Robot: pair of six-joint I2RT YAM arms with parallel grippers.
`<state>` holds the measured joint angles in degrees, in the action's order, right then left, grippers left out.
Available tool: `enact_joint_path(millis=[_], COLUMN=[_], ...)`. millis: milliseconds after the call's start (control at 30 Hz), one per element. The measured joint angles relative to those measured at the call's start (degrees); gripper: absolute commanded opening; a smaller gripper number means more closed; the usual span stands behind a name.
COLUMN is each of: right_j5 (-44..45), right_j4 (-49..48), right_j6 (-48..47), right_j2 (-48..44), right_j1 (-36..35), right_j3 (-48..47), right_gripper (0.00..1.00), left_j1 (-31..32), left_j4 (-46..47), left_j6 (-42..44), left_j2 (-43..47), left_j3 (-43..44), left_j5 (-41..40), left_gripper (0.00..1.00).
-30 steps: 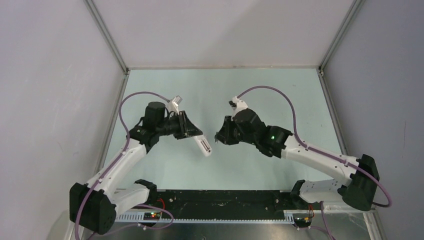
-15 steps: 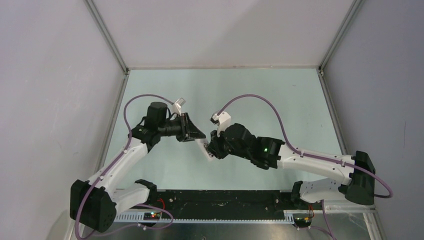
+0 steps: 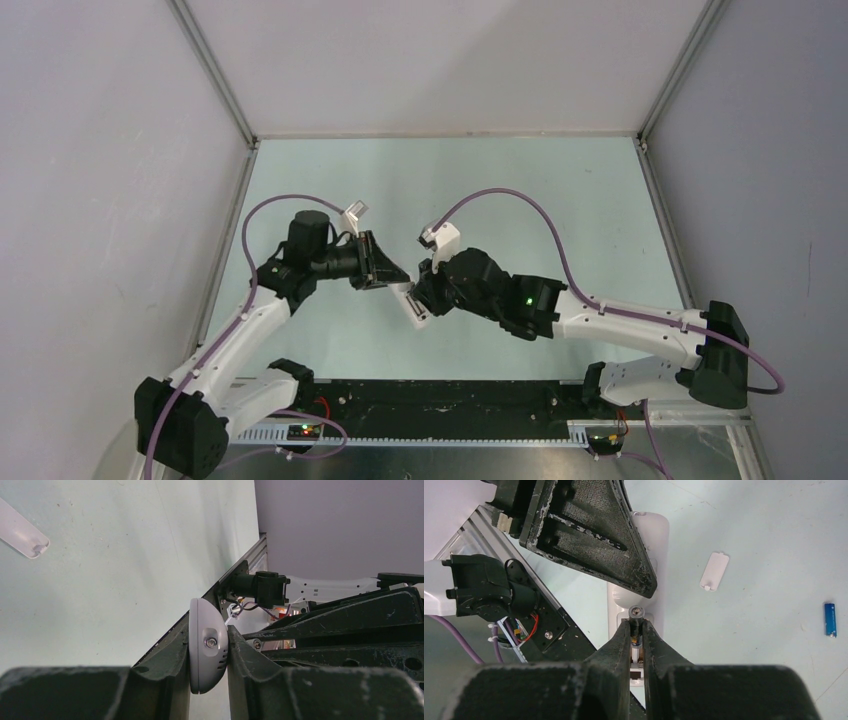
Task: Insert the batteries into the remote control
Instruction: Load the battery into the remote control.
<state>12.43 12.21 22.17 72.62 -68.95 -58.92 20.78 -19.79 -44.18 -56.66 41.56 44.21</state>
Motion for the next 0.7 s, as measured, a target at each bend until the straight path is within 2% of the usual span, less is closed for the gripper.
enact_joint_path(millis=[700], right_j5=[0.46], right_j4=[2.75], right_j6=[-5.86], right_j2=[1.97], right_j1=[-2.25], right_j3=[0.00], right_gripper=[0.00], left_j1=[0.02], left_j4=[-0.90], left_j6=[0.22], left_j2=[0.11], left_j3=[0.04], left_j5=[-0.11], left_gripper=[0.00])
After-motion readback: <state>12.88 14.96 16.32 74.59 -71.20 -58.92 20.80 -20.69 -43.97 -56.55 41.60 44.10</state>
